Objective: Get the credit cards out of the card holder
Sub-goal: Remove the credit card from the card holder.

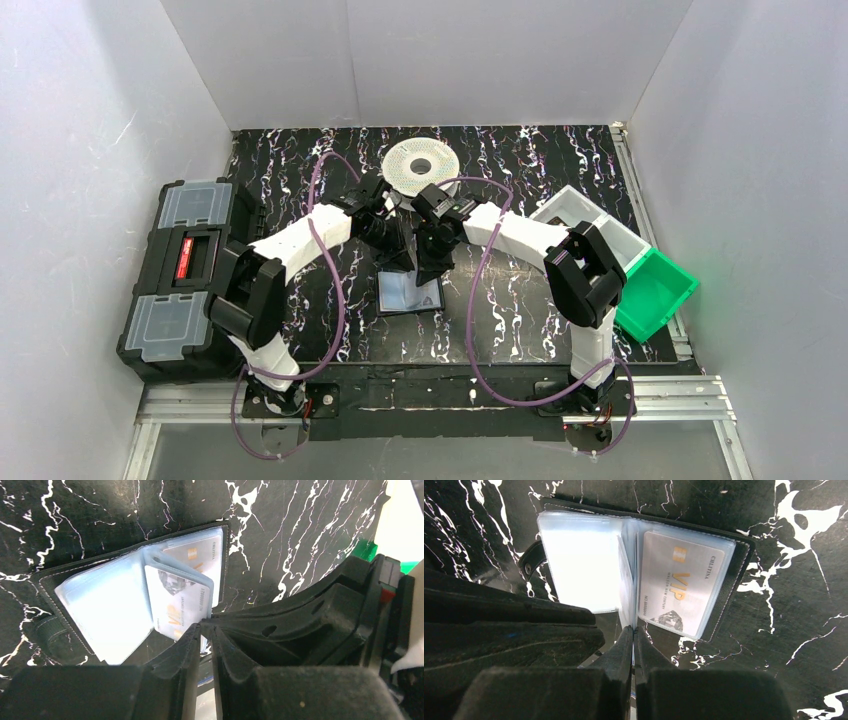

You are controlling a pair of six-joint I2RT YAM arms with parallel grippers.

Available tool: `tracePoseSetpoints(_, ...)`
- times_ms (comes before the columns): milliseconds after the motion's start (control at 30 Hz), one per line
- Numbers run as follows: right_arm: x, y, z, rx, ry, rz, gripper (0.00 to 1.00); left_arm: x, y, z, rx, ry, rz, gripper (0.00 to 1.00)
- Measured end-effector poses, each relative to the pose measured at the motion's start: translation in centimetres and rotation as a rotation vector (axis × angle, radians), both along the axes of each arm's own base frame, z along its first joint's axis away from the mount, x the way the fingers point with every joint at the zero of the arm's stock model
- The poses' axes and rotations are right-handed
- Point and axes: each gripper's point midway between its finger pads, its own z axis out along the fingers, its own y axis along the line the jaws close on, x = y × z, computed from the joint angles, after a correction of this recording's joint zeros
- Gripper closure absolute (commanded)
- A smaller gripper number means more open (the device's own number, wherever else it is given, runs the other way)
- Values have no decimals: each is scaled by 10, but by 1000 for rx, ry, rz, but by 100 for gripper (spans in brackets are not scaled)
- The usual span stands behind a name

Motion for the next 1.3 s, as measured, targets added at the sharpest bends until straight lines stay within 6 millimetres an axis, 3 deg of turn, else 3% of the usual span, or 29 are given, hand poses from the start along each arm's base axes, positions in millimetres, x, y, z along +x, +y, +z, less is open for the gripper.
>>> tracePoseSetpoints(200,-2,-3,-3,-5,0,-2,99,2,-3,-13,1,19,3,88)
tracePoseSetpoints(567,-13,-25,-31,-40,49,-27,99,-28,15,-63,64,123,6,81)
tracePoseSetpoints(767,-13,-41,-46,-58,83,-60,99,-30,13,-69,40,116,0,79)
tracePoseSetpoints(1300,-11,-38,-44,-11,92,-68,82,-33,6,-74,-61,111,-11,81)
